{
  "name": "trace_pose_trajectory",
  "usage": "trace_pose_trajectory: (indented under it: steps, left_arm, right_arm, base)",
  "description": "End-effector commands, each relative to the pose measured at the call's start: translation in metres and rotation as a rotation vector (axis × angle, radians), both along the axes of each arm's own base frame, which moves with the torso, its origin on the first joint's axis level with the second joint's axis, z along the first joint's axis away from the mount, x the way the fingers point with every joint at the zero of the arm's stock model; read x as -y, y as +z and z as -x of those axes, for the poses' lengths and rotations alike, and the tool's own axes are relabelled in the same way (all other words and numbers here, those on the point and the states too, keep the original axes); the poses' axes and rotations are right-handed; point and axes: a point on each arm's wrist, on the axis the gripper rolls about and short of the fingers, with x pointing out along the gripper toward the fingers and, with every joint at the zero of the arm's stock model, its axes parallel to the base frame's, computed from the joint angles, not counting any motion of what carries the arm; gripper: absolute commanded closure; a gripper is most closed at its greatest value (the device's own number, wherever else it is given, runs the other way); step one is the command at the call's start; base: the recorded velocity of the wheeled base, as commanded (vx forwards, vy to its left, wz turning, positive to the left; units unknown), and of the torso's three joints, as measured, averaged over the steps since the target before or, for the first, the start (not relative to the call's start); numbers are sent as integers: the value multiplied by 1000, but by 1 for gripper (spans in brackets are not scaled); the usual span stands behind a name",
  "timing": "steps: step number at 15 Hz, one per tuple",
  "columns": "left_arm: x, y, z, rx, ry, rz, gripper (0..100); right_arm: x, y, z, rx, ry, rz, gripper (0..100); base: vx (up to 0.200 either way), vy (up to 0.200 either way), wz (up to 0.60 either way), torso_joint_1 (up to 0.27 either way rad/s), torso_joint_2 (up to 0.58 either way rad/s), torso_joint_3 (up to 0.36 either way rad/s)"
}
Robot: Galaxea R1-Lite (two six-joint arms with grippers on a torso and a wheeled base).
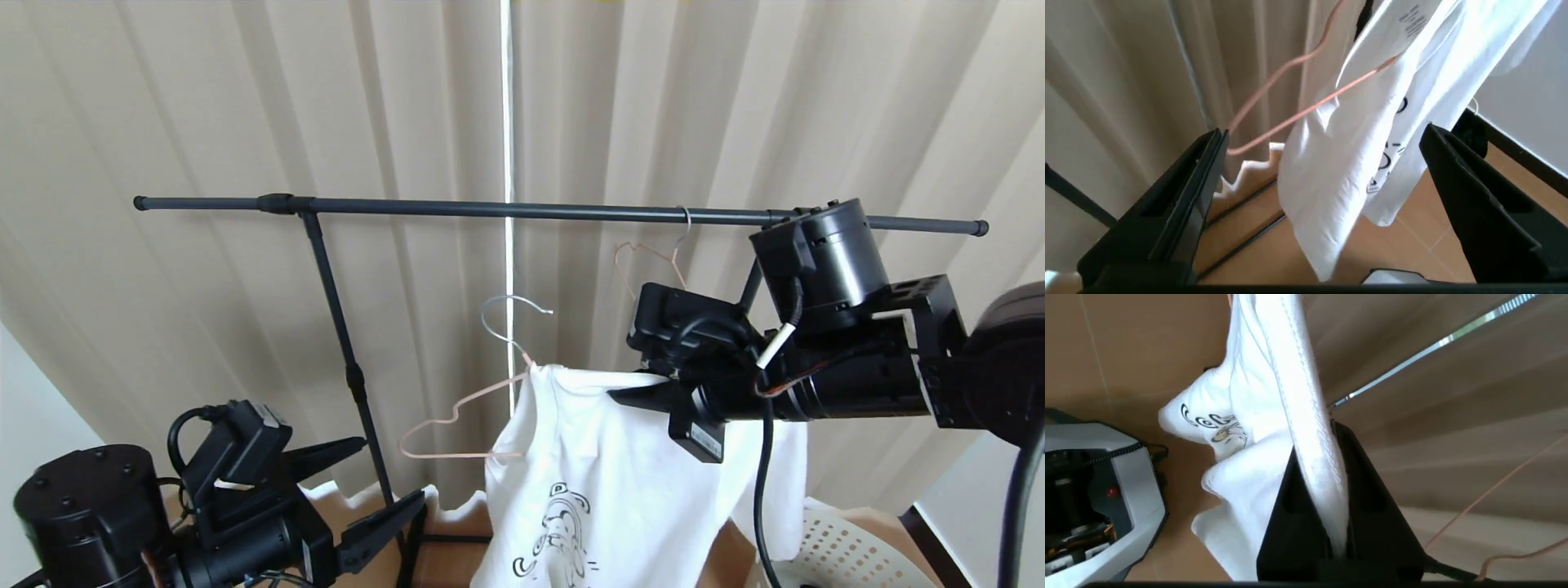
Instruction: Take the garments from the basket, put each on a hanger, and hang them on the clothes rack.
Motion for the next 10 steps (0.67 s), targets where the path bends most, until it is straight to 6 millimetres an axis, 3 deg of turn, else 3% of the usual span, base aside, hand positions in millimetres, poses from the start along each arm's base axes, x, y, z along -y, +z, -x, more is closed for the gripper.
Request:
trace_pose_trajectory:
  steps: [1,6,10]
  left_arm:
    - [15,-26,-3,-135,20,-44,0]
    - [59,-48,-12,-214,28,-45,0]
    - [82,-50,-25,-194,32,-1,0]
  right_arm:
    - [12,2,20,23,-13,-18,100]
    - [24,5,37,-24,-95,-129,100]
    - [24,-2,39,-2,-97,-161,100]
  base:
    - [0,0,0,0,0,0]
    - [0,0,0,0,0,0]
    - [0,0,0,0,0,0]
